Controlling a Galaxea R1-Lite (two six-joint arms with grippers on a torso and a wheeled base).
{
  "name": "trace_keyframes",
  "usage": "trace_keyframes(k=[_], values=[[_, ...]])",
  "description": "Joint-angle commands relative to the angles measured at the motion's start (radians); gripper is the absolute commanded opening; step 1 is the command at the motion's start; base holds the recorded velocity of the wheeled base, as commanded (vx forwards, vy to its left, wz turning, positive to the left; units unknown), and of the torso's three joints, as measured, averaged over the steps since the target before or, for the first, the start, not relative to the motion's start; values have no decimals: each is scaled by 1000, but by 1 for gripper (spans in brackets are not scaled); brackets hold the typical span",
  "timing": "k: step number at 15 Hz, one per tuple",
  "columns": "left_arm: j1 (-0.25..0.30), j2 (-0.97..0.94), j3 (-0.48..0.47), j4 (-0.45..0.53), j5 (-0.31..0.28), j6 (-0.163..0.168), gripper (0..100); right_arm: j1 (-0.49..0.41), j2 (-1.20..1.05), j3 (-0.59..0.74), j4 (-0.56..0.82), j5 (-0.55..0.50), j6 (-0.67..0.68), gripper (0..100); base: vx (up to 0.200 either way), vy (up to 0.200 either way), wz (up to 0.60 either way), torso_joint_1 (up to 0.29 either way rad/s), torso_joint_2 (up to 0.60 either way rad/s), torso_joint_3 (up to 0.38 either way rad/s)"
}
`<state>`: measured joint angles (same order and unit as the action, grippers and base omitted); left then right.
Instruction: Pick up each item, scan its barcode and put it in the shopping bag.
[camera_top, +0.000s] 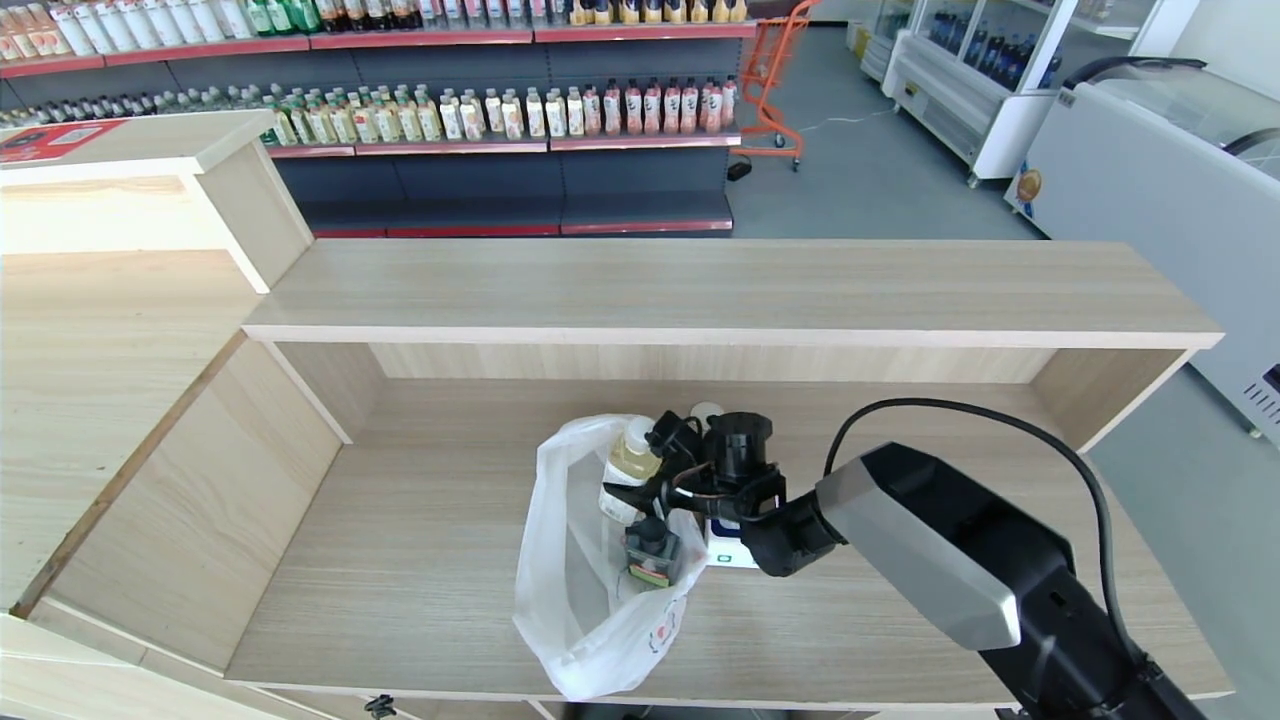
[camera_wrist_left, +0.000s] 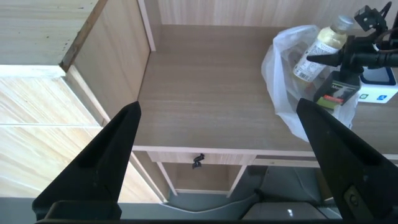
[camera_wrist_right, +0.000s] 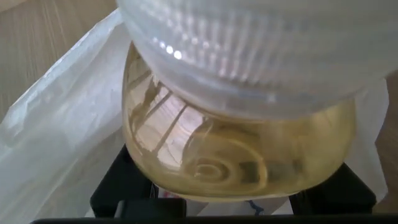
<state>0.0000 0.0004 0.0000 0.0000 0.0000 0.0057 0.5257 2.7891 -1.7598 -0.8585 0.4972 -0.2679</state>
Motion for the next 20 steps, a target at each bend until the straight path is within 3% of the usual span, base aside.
trace_keyframes(k=[1, 5, 7, 11, 13, 15, 17, 20], values=[[0, 1, 0, 0, 0, 0, 100, -4, 29, -9, 1, 0, -16, 100, 0, 0, 0, 0, 0, 0], [0, 1, 0, 0, 0, 0, 100, -10, -17, -7, 3, 6, 19, 100, 0, 0, 0, 0, 0, 0], [0, 1, 0, 0, 0, 0, 100, -9, -129, 29, 21, 4, 177, 100, 0, 0, 0, 0, 0, 0], [0, 1, 0, 0, 0, 0, 100, -47, -465, 345, 19, 3, 368, 100, 0, 0, 0, 0, 0, 0], [0, 1, 0, 0, 0, 0, 100, -73, -839, 738, 36, 0, 483, 100, 0, 0, 0, 0, 0, 0], [0, 1, 0, 0, 0, 0, 100, -121, -1172, 1028, 41, 0, 483, 100, 0, 0, 0, 0, 0, 0], [0, 1, 0, 0, 0, 0, 100, -248, -1450, 1247, 121, -12, 418, 100, 0, 0, 0, 0, 0, 0], [0, 1, 0, 0, 0, 0, 100, -478, -1869, 1603, 312, -114, 260, 100, 0, 0, 0, 0, 0, 0]])
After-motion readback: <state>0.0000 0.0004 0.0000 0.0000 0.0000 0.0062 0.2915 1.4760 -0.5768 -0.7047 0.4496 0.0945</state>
